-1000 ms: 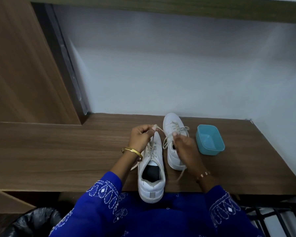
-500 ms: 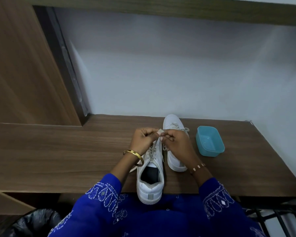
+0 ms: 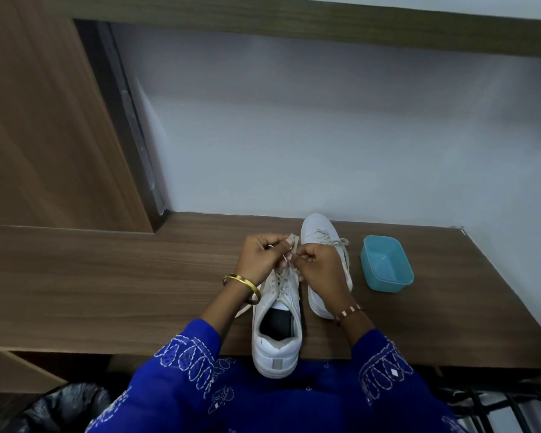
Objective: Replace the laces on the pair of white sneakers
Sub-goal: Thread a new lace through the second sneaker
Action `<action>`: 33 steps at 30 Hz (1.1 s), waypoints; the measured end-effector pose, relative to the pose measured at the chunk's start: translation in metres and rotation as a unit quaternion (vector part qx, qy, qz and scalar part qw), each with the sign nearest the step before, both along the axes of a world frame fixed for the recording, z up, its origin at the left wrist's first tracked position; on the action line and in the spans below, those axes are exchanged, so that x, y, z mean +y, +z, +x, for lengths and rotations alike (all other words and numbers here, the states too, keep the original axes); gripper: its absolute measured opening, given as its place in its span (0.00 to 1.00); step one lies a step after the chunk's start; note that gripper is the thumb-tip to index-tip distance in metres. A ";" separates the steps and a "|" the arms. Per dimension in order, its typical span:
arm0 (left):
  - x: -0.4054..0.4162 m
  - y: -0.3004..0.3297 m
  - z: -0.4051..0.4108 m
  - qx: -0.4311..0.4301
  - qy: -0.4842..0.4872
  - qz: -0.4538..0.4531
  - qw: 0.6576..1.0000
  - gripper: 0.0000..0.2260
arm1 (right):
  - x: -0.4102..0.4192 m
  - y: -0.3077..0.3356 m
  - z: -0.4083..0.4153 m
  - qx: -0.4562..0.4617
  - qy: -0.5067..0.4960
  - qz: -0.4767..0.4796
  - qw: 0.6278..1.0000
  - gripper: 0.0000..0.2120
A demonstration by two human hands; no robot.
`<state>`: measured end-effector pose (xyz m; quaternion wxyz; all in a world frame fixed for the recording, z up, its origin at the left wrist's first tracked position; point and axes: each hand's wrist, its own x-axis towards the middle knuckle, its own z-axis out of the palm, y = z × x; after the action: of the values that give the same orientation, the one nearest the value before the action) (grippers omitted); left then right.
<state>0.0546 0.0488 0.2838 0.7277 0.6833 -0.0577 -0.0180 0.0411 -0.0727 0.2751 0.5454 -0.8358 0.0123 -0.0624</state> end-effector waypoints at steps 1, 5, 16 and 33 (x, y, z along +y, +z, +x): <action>0.002 0.001 0.000 0.006 0.005 -0.008 1.000 0.06 | -0.001 -0.001 -0.001 -0.006 0.000 0.013 1.000 0.15; 0.006 0.000 0.002 0.041 0.022 -0.015 0.999 0.12 | -0.003 -0.003 -0.004 -0.008 -0.011 0.082 0.997 0.13; 0.005 -0.008 0.006 0.042 -0.089 0.159 0.982 0.10 | -0.003 -0.004 -0.005 0.048 0.000 0.240 0.970 0.07; 0.015 -0.057 -0.006 0.042 -0.082 0.123 0.988 0.16 | -0.010 -0.010 0.004 0.070 -0.085 0.249 0.962 0.05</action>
<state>0.0486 0.0639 0.2264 0.6363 0.7589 -0.0803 -0.1127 0.0448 -0.0831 0.2648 0.7264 -0.6720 0.1370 -0.0446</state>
